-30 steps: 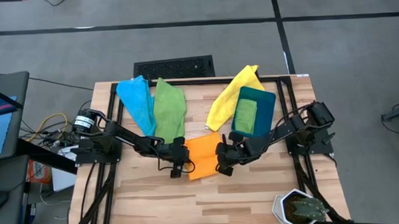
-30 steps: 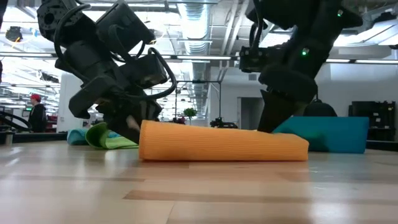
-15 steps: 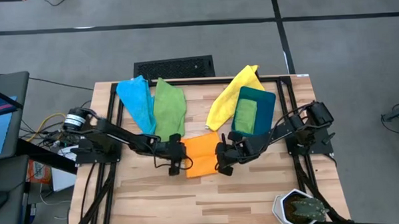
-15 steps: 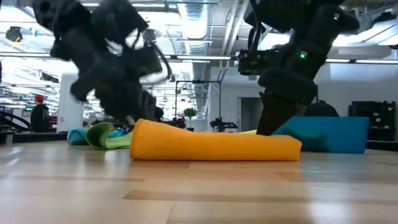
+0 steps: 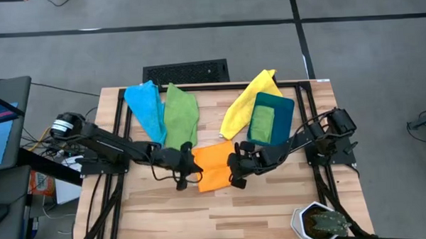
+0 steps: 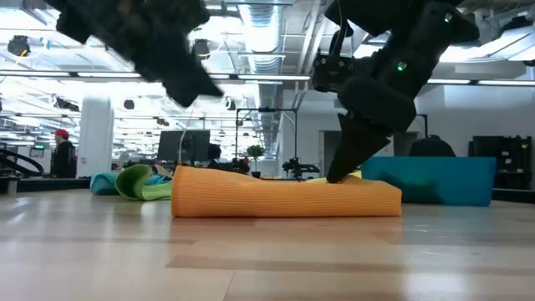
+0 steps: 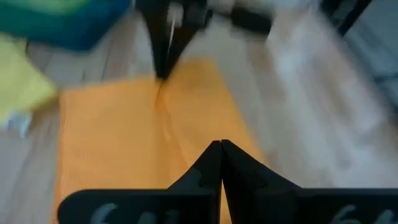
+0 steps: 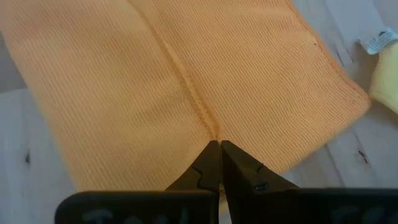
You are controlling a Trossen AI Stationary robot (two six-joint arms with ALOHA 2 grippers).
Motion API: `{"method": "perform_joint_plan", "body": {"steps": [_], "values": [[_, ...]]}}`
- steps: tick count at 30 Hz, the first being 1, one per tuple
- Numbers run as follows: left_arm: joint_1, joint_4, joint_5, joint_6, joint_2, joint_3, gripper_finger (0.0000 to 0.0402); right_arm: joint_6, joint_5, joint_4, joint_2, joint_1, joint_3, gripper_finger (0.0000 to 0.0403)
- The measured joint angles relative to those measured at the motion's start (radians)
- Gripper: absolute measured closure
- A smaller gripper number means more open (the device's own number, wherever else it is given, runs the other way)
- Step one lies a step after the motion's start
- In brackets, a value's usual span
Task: Fold microfiber towels
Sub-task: Fold the orange microfiber cloth
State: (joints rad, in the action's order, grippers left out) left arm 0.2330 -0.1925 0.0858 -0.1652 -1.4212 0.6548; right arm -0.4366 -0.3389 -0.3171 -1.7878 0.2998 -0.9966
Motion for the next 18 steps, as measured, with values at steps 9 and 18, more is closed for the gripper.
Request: {"method": "perform_joint_plan", "body": {"steps": [9, 18], "values": [[0.054, -0.065, 0.002, -0.004, -0.174, 0.055, 0.0401, -0.005, -0.001, -0.048, 0.000, -0.019, 0.000, 0.0368], [0.046, -0.059, 0.004, 0.075, -0.300, 0.151, 0.0401, -0.007, 0.000, -0.041, 0.000, -0.036, 0.005, 0.0368]]}}
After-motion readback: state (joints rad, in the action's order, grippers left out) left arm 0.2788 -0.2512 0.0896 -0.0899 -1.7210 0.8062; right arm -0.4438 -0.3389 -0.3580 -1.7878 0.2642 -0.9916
